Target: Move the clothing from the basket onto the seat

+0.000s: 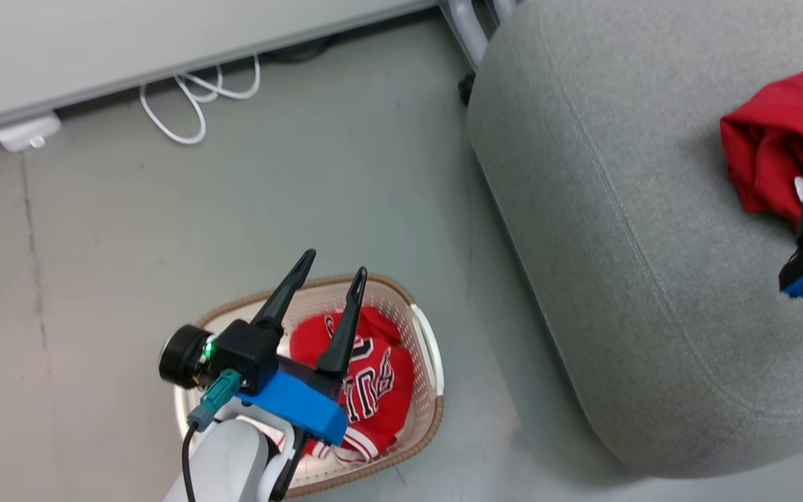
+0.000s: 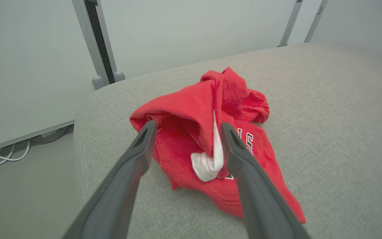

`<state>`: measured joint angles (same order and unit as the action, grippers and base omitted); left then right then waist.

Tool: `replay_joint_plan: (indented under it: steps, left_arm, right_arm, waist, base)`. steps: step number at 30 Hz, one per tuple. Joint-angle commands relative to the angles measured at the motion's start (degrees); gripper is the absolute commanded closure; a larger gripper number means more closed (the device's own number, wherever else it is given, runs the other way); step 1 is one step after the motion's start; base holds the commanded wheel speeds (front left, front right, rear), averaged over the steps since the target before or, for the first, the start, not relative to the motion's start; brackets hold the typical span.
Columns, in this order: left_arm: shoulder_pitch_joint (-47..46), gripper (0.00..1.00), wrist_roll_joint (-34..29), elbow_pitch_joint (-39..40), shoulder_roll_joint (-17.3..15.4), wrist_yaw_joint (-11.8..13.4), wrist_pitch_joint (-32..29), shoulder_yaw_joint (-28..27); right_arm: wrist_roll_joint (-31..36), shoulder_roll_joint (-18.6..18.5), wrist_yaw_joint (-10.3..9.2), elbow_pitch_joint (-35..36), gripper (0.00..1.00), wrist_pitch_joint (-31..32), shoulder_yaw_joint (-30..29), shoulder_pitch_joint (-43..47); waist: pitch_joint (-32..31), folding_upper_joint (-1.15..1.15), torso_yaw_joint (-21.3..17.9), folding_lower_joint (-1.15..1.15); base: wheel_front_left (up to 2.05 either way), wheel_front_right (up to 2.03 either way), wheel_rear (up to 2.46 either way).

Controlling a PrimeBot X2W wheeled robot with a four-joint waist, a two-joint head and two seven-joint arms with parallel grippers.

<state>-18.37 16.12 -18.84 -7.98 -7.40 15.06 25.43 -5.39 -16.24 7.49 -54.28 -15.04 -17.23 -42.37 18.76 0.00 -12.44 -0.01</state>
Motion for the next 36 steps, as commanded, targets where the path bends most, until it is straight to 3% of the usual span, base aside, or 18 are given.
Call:
replay_joint_plan:
  steps: [1, 12, 21, 28, 36]
  left_arm:
    - [1.2, 0.00, 0.2, -0.4, 0.3, -0.1, 0.2, -0.7]
    - [7.4, 0.00, 0.7, -3.3, 3.3, -0.1, 0.2, -6.1]
    - [11.3, 0.00, 0.2, -4.2, 4.2, -0.1, 0.2, -10.8]
    - [12.9, 0.00, -0.9, -4.5, 4.5, -0.1, 0.2, -13.4]
    - [13.9, 0.00, -1.6, -5.0, 4.7, -0.1, 0.2, -16.6]
  right_arm:
    - [-0.4, 0.3, 0.01, 0.9, 0.00, -0.2, 0.7, 1.9]
    - [-1.6, 3.3, 0.01, 11.3, 0.00, 0.0, 7.9, 15.6]
    - [-1.7, 7.1, 0.01, 25.6, 0.00, 2.0, 8.2, 27.9]
    - [-0.8, 10.5, 0.01, 35.1, 0.00, 5.0, 8.9, 35.4]
    - [-0.3, 12.7, 0.01, 41.2, 0.00, 6.5, 10.7, 40.1]
  waist:
    - [-3.9, 0.00, 1.7, 0.01]
    - [-12.8, 0.00, 5.8, 0.01]
    - [-18.1, 0.00, 9.9, 0.01]
    - [-19.6, 0.00, 12.8, 0.01]
    - [-20.1, 0.00, 14.3, 0.01]
  base:
    - [0.00, 0.00, 0.00]
    - [0.00, 0.00, 0.00]
    - [0.00, 0.00, 0.00]
    - [0.00, 0.00, 0.00]
    - [0.00, 0.00, 0.00]
